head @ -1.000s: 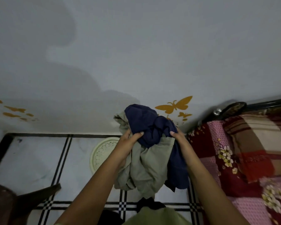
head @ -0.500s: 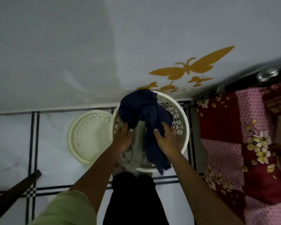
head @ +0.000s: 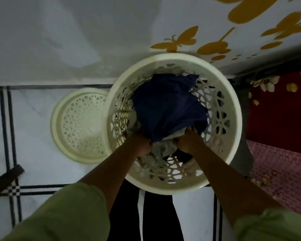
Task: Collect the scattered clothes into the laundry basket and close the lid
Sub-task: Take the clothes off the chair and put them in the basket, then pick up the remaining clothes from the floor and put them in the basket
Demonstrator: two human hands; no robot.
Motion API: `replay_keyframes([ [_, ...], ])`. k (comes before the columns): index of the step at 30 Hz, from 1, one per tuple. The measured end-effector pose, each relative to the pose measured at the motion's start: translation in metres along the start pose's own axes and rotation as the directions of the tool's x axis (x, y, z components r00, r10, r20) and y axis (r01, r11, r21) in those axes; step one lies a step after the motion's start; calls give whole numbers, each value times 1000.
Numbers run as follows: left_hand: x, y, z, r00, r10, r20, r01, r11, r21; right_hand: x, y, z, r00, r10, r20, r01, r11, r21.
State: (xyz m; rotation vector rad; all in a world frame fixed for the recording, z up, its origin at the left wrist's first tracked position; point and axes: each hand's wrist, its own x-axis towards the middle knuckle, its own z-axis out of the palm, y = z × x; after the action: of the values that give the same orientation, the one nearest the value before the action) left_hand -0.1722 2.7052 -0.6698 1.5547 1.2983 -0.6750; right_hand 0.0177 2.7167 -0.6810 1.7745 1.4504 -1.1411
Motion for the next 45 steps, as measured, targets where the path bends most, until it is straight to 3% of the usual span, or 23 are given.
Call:
replay_keyframes([
  [3, -20, 0, -19, 997, -64, -48, 59, 994, -94, -13, 8, -10, 996, -74, 45, 76, 996, -54],
  [7, -97, 0, -37, 956, -90, -281, 12, 963, -269, -92, 2, -42, 980, -191, -51, 189, 981, -42],
  [11, -180, 12, -55, 897, -165, -409, -147, 763, -629, -179, -37, -74, 949, -255, -185, 293, 930, 223],
  [13, -237, 16, -65, 841, -244, -482, -211, 672, -710, -235, -68, -97, 922, -340, -183, 378, 890, 255],
  [16, -316, 16, -75, 715, -382, -586, -295, 595, -748, -309, -117, -124, 852, -492, -179, 521, 829, 202],
  [20, -422, 10, -73, 556, -526, -644, -390, 519, -761, -405, -174, -137, 706, -645, -293, 698, 705, 129],
  [24, -515, -1, -42, 451, -607, -654, -474, 459, -752, -484, -212, -121, 558, -769, -311, 817, 574, 48],
  [30, -635, -33, 59, 313, -745, -589, -509, 392, -767, -586, -264, -35, 412, -897, -162, 908, 418, -5],
  [32, -682, -50, 113, 233, -821, -521, -539, 337, -772, -625, -286, 16, 352, -934, -63, 935, 353, -6],
  [34, -733, -71, 191, 153, -905, -397, -564, 250, -787, -672, -311, 90, 285, -956, 62, 958, 285, -13],
  [36, -754, -76, 225, 131, -933, -334, -558, 209, -803, -689, -321, 122, 273, -956, 106, 961, 275, 9],
  [39, -807, -94, 334, 43, -980, -194, -566, 136, -813, -740, -344, 232, 191, -954, 230, 979, 201, 24],
  [45, -875, -96, 516, -62, -987, 148, -694, -64, -717, -832, -350, 426, 92, -825, 558, 989, 143, 48],
])
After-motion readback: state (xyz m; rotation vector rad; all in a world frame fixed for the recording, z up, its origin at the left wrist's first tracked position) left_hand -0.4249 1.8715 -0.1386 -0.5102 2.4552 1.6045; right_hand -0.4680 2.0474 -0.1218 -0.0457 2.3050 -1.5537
